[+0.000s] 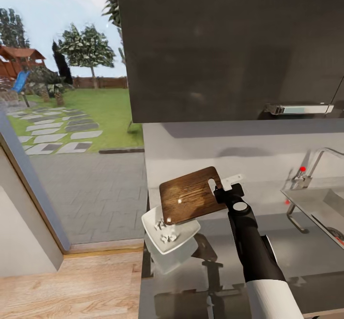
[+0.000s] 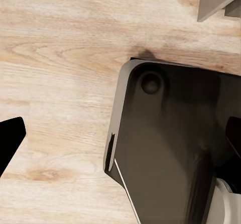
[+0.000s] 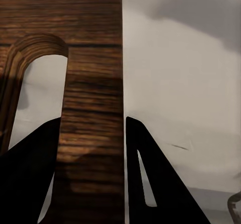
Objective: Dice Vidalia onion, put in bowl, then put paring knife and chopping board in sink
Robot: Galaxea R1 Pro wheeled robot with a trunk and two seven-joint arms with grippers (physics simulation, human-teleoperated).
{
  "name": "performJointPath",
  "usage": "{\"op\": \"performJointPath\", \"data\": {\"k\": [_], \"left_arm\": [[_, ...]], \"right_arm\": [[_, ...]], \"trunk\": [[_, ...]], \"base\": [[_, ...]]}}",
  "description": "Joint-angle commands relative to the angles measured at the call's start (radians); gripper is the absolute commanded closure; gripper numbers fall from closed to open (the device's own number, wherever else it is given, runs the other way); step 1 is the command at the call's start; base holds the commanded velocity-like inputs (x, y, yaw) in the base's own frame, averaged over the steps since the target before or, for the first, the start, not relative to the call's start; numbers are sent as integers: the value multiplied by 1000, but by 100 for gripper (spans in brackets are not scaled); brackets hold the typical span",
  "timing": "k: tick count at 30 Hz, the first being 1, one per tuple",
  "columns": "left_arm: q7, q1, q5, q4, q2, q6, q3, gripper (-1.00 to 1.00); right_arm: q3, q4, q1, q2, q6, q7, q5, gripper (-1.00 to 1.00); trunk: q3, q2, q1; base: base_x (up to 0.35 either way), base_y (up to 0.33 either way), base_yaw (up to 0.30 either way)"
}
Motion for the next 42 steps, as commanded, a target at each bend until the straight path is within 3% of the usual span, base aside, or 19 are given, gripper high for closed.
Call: {"op": "performJointPath", "data": {"k": [1, 26, 33, 42], "left_arm": [[-5, 0, 10, -1, 0, 0, -1, -100], [-5, 0, 10, -1, 0, 0, -2, -100], [-5, 0, 10, 0, 0, 0, -2, -100], [-5, 0, 10, 5, 0, 0, -2, -100]], "right_arm": [[-2, -2, -1, 1, 3, 9, 11, 100], [-2, 0, -1, 1, -3, 12, 7, 100], [-3, 14, -1, 1, -76, 12, 5, 100], [-5, 37, -1, 1, -89, 12, 3, 100]], "trunk": [[-2, -2, 1], [-2, -2, 1], [-2, -2, 1], [-2, -2, 1]], "base": [[0, 0, 0], [0, 0, 0], [0, 0, 0], [0, 0, 0]]}}
